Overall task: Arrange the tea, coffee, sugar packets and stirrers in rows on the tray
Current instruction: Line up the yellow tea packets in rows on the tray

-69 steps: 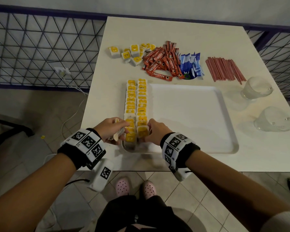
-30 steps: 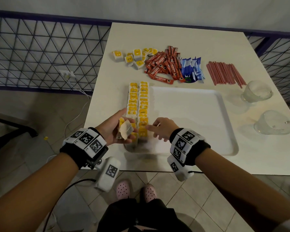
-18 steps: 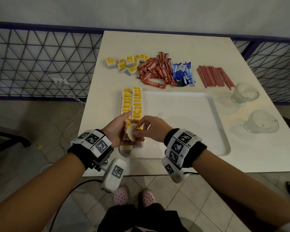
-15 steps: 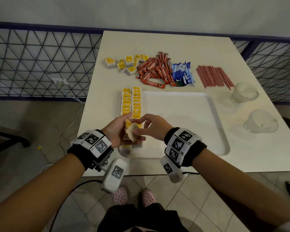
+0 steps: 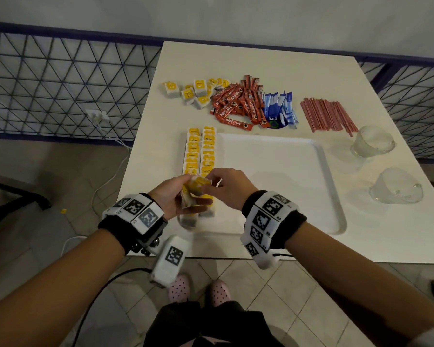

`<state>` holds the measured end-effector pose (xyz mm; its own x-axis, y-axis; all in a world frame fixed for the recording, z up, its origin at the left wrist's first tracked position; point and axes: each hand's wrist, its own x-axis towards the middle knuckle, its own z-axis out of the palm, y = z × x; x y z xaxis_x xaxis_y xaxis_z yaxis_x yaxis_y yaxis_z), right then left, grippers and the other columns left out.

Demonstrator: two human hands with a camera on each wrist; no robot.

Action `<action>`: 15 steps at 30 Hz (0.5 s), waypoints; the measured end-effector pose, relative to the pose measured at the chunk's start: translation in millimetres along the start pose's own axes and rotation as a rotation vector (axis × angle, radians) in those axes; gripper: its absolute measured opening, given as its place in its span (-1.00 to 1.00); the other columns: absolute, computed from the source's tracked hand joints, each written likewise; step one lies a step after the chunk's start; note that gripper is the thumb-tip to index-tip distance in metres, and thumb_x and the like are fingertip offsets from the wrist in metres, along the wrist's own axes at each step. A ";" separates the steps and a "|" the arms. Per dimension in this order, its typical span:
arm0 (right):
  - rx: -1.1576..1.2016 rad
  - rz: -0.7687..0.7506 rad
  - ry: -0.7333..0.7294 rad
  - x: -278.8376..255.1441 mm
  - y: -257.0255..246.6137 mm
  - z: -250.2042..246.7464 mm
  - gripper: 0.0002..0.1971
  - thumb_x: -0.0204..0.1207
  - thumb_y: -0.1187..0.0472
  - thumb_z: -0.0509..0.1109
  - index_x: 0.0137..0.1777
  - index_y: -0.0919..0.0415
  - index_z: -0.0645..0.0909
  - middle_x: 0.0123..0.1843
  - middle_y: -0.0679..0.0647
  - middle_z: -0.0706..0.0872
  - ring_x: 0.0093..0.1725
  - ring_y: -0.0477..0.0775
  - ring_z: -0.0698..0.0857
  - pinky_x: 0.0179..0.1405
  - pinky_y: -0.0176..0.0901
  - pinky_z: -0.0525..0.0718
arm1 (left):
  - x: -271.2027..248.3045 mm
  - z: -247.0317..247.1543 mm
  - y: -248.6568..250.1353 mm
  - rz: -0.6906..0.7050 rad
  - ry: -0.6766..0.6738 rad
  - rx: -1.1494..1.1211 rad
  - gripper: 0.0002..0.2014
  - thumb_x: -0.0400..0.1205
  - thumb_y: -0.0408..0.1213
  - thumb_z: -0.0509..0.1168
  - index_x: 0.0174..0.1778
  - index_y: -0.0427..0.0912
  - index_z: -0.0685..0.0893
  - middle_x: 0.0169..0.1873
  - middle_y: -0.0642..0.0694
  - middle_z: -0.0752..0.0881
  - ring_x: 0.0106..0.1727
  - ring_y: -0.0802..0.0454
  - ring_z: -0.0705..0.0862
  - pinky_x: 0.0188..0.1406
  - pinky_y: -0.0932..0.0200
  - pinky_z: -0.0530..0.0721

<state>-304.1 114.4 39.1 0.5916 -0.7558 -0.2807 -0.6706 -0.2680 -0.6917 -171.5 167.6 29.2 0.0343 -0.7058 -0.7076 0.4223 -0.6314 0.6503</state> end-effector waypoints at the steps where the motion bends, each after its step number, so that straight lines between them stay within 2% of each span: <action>1: -0.001 0.007 -0.001 0.9 0.3 -2.0 -0.77 0.54 0.11 0.36 0.07 0.25 0.63 -0.14 -0.01 0.55 -0.12 -0.01 0.49 -0.34 -0.25 0.27 | -1.0 -2.2 -1.0 -0.006 0.012 0.036 -0.73 0.70 -0.12 0.10 -0.09 -0.17 0.65 -0.35 -0.12 0.72 -0.46 -0.01 0.76 -0.47 0.18 0.74; 4: 0.001 0.007 -0.030 3.7 1.9 -7.2 -0.80 0.54 0.11 0.36 0.05 0.22 0.62 -0.21 -0.04 0.55 -0.13 -0.01 0.50 -0.31 -0.27 0.41 | -4.5 -8.0 -4.2 0.012 0.083 0.126 -0.76 0.68 -0.03 0.14 -0.11 -0.04 0.64 -0.45 0.03 0.72 -0.54 0.12 0.66 -0.50 0.28 0.66; 6: 0.047 -0.002 -0.076 4.8 4.1 -10.6 -0.91 0.56 0.15 0.35 -0.09 0.15 0.58 -0.24 -0.03 0.61 -0.18 0.02 0.54 -0.11 -0.18 0.50 | -7.9 -10.6 -6.0 0.063 0.134 0.143 -0.82 0.66 -0.06 0.18 -0.11 -0.02 0.64 -0.30 0.06 0.72 -0.61 0.18 0.57 -0.60 0.37 0.57; 8: 0.066 -0.007 -0.140 4.8 6.1 -13.1 -0.91 0.58 0.19 0.32 -0.17 0.10 0.52 -0.28 -0.03 0.65 -0.31 -0.07 0.55 -0.06 -0.19 0.52 | -10.7 -13.5 -7.1 0.140 0.154 0.144 -0.90 0.63 -0.14 0.25 -0.05 0.01 0.67 -0.20 0.05 0.69 -0.63 0.18 0.48 -0.63 0.40 0.48; 10: 0.055 0.002 -0.199 4.2 7.3 -14.3 -0.96 0.59 0.20 0.30 -0.09 0.11 0.51 -0.28 -0.04 0.67 -0.35 -0.19 0.53 -0.13 -0.27 0.52 | -13.2 -14.8 -8.1 0.217 0.129 0.181 -0.85 0.60 -0.24 0.30 0.05 0.00 0.69 -0.45 0.00 0.63 -0.67 0.20 0.43 -0.66 0.40 0.44; 12: 0.041 -0.005 -0.228 3.6 7.3 -15.2 -0.97 0.59 0.21 0.30 -0.08 0.13 0.52 -0.32 -0.08 0.66 -0.37 -0.19 0.54 -0.22 -0.36 0.50 | -14.4 -12.5 -9.5 0.267 0.099 0.267 -0.84 0.59 -0.31 0.32 0.04 0.00 0.69 -0.68 0.09 0.53 -0.71 0.23 0.38 -0.67 0.39 0.43; 15: 0.041 -0.006 -0.221 4.7 9.1 -15.8 -0.85 0.56 0.21 0.33 -0.25 0.09 0.53 -0.39 -0.10 0.64 -0.41 -0.18 0.53 -0.29 -0.40 0.50 | -13.2 -7.6 -12.9 0.297 0.131 0.368 -0.92 0.55 -0.28 0.39 -0.13 0.01 0.70 -0.68 0.12 0.55 -0.66 0.22 0.40 -0.54 0.31 0.49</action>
<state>-314.5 99.0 42.0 0.6819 -0.6042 -0.4123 -0.6508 -0.2437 -0.7191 -170.6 187.5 28.0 0.2288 -0.8409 -0.4905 0.0302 -0.4975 0.8670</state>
